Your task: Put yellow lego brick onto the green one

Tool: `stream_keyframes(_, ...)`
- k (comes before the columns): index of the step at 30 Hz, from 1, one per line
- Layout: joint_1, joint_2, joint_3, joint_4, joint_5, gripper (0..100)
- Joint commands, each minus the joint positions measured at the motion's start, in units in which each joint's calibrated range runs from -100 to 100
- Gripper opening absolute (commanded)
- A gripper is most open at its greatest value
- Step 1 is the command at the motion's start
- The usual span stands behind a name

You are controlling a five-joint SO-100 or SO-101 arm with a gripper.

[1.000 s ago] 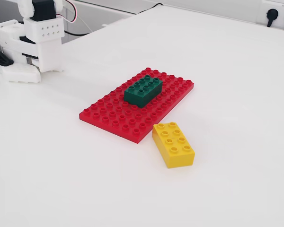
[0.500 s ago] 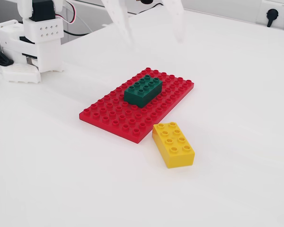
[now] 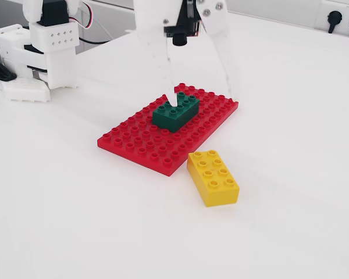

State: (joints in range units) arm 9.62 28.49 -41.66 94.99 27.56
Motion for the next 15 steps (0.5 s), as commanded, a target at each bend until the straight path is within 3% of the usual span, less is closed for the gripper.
stream_keyframes(1,0.1,1.8,-2.2,-1.9,0.7,26)
stream_keyframes(15,-3.9,5.5,-2.1,-1.5,2.8,26)
